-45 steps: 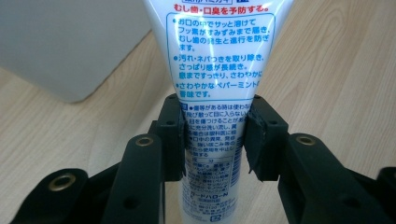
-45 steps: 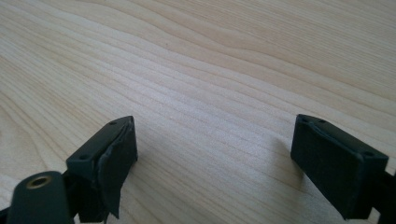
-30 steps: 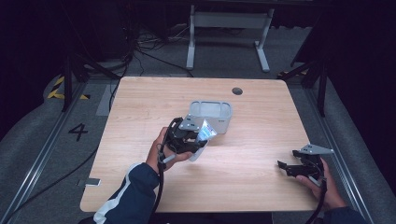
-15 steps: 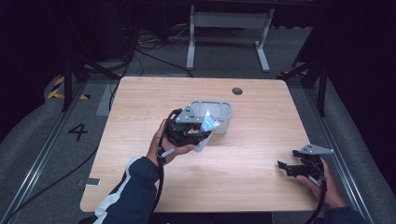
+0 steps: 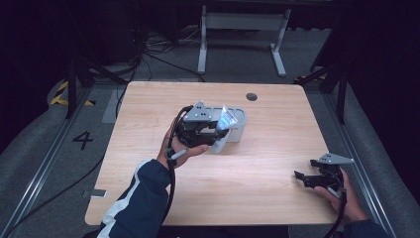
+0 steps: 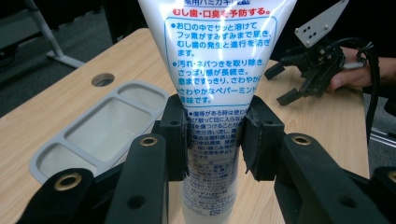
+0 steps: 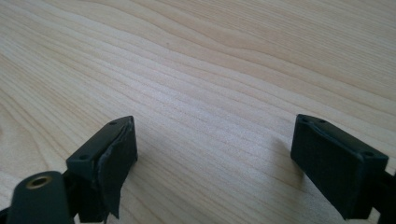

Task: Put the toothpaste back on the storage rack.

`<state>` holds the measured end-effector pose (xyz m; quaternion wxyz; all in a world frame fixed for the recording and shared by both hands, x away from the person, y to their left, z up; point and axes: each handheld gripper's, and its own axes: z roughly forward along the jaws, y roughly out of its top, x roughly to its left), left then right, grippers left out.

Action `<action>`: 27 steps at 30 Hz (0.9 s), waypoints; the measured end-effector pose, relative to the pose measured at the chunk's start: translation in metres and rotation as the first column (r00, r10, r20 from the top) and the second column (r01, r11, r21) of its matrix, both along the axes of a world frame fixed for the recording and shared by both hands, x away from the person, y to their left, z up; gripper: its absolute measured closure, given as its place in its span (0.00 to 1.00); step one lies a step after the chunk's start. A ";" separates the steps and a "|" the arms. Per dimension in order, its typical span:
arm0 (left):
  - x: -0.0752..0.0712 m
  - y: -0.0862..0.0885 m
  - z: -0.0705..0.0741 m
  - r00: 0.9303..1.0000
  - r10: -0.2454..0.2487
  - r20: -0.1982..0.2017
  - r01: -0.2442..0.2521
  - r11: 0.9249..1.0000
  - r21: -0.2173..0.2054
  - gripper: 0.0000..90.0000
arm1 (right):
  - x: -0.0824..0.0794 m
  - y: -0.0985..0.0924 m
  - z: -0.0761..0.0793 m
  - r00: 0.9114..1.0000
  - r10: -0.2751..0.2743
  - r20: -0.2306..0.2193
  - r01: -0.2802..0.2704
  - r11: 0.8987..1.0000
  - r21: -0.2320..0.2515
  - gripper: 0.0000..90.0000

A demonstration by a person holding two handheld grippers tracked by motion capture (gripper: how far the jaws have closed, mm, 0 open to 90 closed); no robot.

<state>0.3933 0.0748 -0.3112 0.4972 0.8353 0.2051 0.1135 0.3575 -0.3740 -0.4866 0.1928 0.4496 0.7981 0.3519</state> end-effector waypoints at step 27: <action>0.021 -0.003 0.023 0.996 0.009 0.090 -0.001 0.997 -0.083 0.73 | 0.000 0.000 0.000 1.000 0.001 0.000 -0.001 1.000 -0.001 0.17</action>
